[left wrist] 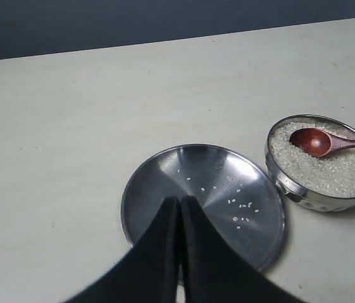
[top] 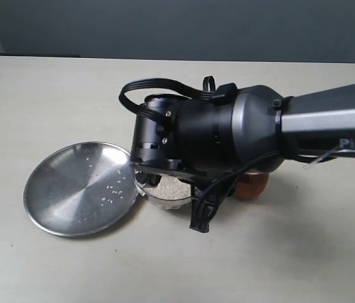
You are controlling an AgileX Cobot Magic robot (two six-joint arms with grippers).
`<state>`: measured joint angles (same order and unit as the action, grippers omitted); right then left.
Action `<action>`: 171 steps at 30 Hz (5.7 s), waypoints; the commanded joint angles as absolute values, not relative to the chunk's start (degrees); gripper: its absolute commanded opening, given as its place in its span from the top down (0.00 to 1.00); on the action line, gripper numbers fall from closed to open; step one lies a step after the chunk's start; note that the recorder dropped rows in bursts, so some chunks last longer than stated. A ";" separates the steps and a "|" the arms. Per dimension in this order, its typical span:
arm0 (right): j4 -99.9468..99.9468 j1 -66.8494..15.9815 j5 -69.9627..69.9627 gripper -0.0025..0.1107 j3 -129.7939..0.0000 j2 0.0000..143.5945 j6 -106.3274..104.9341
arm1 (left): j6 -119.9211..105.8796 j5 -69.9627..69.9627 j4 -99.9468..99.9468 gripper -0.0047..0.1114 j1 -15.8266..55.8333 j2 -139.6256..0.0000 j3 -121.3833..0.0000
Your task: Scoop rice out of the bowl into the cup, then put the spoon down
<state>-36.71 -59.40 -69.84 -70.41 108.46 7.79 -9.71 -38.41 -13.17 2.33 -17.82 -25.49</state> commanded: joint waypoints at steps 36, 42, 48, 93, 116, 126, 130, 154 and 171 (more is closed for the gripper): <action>-28.85 -59.31 -69.96 0.98 -70.55 103.58 16.40 | -9.65 -37.87 -13.12 0.96 2.45 -18.02 -25.18; -26.15 -59.31 -68.45 0.98 -70.55 101.98 17.93 | -9.65 -37.87 -13.12 0.96 2.45 -18.02 -25.18; -22.92 -57.50 -66.54 0.98 -70.55 100.23 19.71 | -9.65 -37.98 -13.12 0.96 2.45 -18.02 -25.18; -30.15 -40.10 -60.21 0.98 -45.99 77.52 13.37 | -9.65 -37.98 -13.00 0.96 2.45 -18.02 -25.18; -40.13 -46.93 -67.07 0.98 -45.99 84.31 13.73 | -9.65 -37.87 -13.00 0.96 2.45 -18.02 -25.18; -45.33 -50.42 -69.96 0.98 -45.99 86.58 15.05 | -9.65 -37.87 -13.00 0.96 2.45 -18.02 -25.18; -45.56 -50.42 -69.96 0.98 -45.99 86.58 15.05 | -9.65 -37.87 -13.00 0.96 2.45 -18.02 -25.18; -50.21 -53.03 -69.96 0.98 -45.99 86.58 9.93 | -9.65 -37.87 -13.00 0.96 2.45 -18.02 -25.18; -52.39 -53.29 -69.96 0.98 -45.99 91.94 13.75 | -9.65 -37.77 -12.89 0.96 2.45 -18.02 -25.18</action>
<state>-50.86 -53.14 -69.61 -46.13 91.98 12.41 -9.71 -38.41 -13.17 2.33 -17.82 -25.49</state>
